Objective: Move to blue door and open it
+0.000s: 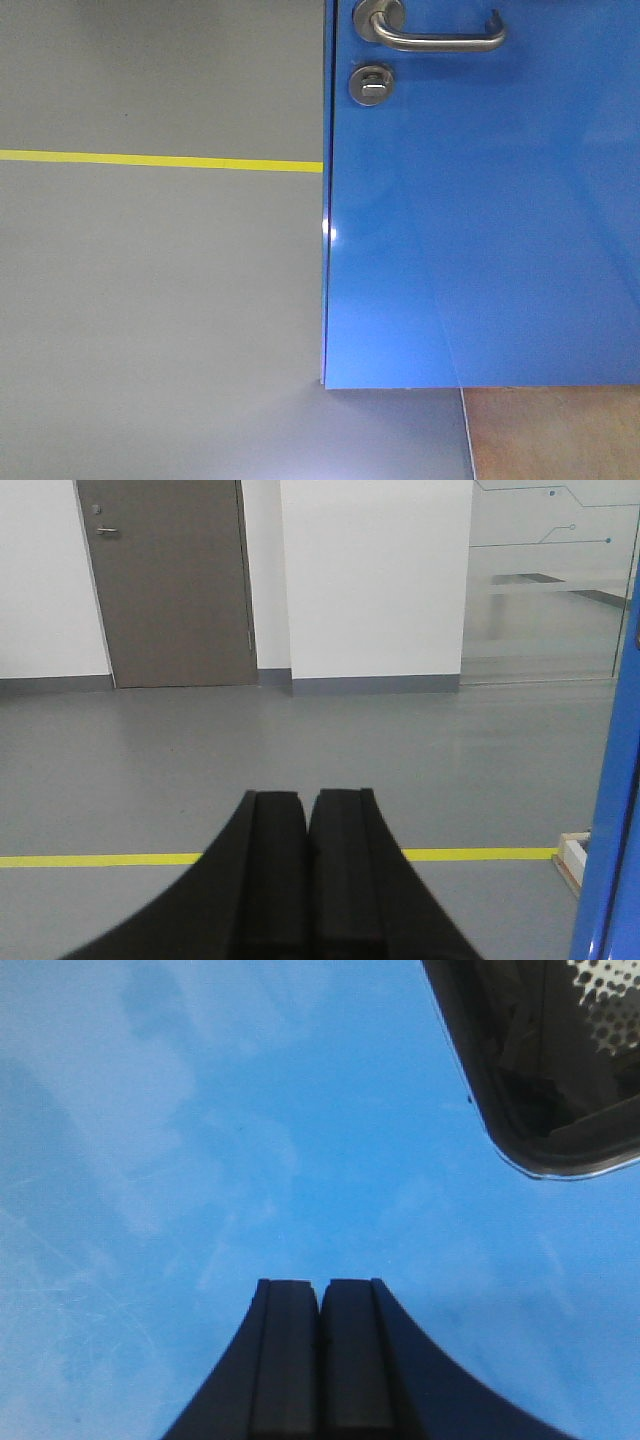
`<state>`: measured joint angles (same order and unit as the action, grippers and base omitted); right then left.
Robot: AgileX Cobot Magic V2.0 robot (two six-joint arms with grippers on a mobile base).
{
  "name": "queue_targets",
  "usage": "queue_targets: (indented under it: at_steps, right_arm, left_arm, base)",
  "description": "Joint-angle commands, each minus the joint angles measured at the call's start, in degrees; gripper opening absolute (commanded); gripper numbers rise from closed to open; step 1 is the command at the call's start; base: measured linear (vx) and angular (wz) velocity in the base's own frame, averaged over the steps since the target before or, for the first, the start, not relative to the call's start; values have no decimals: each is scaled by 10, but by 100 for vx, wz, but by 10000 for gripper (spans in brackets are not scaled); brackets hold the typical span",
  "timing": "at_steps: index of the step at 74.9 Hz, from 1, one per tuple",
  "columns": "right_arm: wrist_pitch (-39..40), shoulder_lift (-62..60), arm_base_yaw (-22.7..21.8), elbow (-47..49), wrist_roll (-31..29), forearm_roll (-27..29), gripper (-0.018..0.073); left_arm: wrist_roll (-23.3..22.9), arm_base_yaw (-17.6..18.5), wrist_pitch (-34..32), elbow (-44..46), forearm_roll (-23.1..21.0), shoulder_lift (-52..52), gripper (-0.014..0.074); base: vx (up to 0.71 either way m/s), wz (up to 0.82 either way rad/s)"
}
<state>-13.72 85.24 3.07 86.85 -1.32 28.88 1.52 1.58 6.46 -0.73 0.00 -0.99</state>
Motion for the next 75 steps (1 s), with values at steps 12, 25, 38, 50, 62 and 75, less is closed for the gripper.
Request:
queue_targets:
  at_steps: [12,25,38,50,62,75]
  right_arm:
    - [43,-18,-2,17,-6,1,-1]
    - [43,-18,-2,17,-6,1,-1]
    - [43,-18,-2,17,-6,1,-1]
    - [36,-18,-2,17,-6,1,-1]
    - [36,-18,-2,17,-6,1,-1]
    - [36,-18,-2,17,-6,1,-1]
  left_arm:
    - [-6,3,-48,20,-7,-6,69]
    - [-6,3,-48,20,-7,-6,69]
    - [-6,3,-48,20,-7,-6,69]
    - [-6,3,-48,20,-7,-6,69]
    - [-6,3,-48,20,-7,-6,69]
    - [-6,3,-48,20,-7,-6,69]
  base:
    - [-2,-6]
    - [-2,-8]
    - [-1,-4]
    - [0,1]
    - [0,0]
    - [0,0]
